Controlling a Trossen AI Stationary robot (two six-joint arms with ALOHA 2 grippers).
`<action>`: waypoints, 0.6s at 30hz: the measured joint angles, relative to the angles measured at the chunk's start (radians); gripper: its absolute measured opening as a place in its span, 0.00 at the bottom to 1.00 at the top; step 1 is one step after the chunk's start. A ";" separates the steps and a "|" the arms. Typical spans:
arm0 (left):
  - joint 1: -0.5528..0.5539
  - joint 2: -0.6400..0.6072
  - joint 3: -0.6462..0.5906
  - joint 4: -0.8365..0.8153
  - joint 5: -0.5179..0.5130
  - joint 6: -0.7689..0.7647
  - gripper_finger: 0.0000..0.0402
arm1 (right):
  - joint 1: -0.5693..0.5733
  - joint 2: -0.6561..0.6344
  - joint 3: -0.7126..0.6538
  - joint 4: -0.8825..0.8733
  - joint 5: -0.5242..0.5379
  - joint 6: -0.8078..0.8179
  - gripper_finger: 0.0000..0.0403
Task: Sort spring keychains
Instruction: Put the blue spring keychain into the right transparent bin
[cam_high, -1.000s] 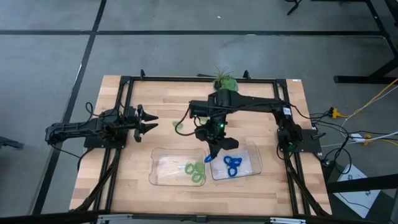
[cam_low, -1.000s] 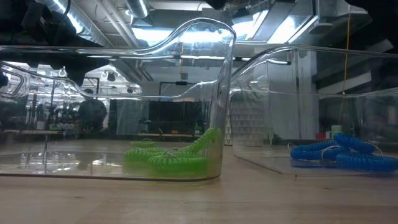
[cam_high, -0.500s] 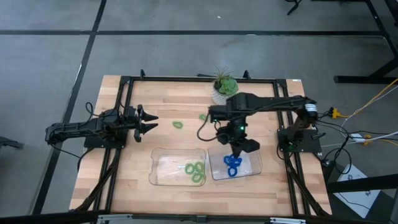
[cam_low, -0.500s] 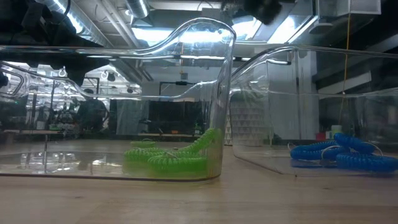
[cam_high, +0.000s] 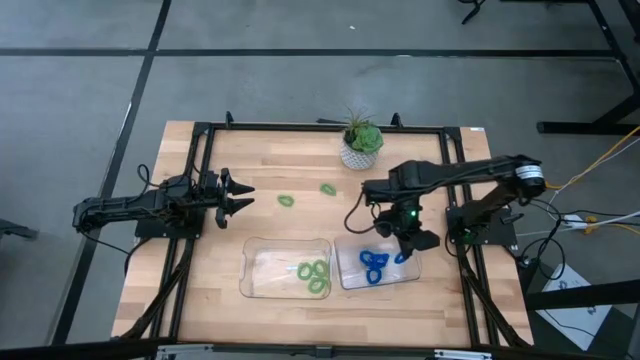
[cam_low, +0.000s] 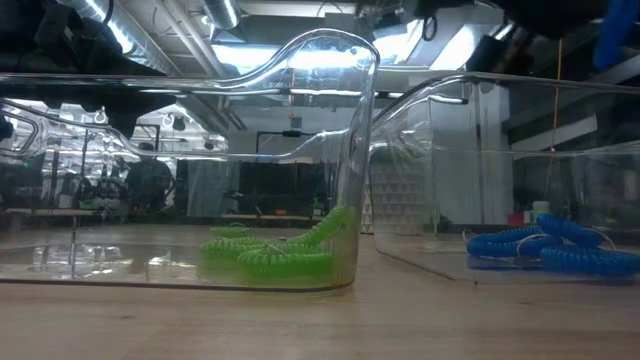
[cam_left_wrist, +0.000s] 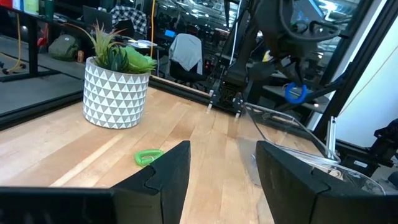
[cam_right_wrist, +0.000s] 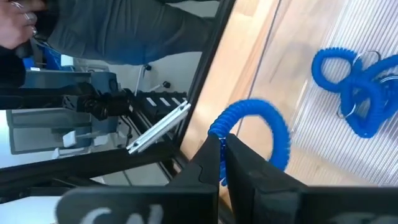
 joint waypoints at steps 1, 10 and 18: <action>0.000 0.000 0.000 0.000 0.000 0.000 0.44 | 0.000 -0.013 -0.021 0.015 0.000 0.000 0.03; 0.000 0.000 0.000 0.000 0.000 0.000 0.44 | 0.000 -0.060 -0.115 0.125 0.011 0.041 0.04; 0.000 0.000 0.000 0.000 0.000 0.000 0.44 | 0.000 -0.060 -0.119 0.167 0.174 0.041 0.04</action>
